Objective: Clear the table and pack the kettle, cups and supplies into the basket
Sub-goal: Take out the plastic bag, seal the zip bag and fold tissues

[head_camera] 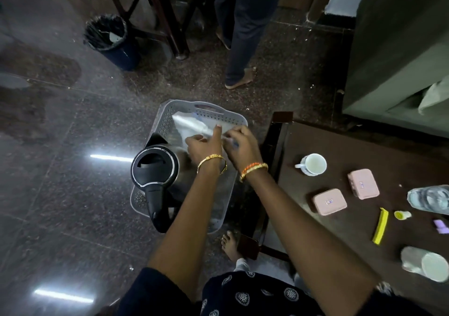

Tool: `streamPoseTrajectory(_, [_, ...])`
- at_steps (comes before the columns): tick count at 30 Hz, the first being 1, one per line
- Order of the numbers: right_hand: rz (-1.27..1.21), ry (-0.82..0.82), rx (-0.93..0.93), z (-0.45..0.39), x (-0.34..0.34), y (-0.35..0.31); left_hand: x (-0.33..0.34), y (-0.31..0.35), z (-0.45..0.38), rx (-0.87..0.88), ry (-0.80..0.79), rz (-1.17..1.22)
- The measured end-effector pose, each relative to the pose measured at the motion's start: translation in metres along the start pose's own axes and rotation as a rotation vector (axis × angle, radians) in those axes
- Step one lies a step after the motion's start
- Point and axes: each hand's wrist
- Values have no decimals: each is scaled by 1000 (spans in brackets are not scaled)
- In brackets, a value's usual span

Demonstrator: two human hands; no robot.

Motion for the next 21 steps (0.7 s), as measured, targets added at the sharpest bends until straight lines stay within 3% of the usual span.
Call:
streamPoseTrajectory(3, [-53, 67, -117, 50, -21, -3, 1, -6, 38, 104, -13, 78])
streamPoseTrajectory(6, [-215, 85, -83, 99, -50, 2, 5, -25, 83, 195, -95, 50])
streamPoseTrajectory(11, [-652, 225, 145, 158, -109, 29, 23, -62, 150, 143, -353, 66])
streamPoseTrajectory(13, [-679, 282, 312, 177, -132, 49, 32, -82, 171, 60, -458, 52])
streamPoseTrajectory(17, [-901, 8, 660, 216, -173, 93, 55, -119, 201, -130, -652, -20])
streamPoseTrajectory(21, [-899, -189, 711, 259, -196, 128, 85, -152, 223, -360, -789, -60])
Point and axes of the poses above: each hand's wrist, its own z-axis away from the middle knuckle, its own x-axis out of the palm, y = z × x, and after that the axes turned 9 degrees about -y, right-handed
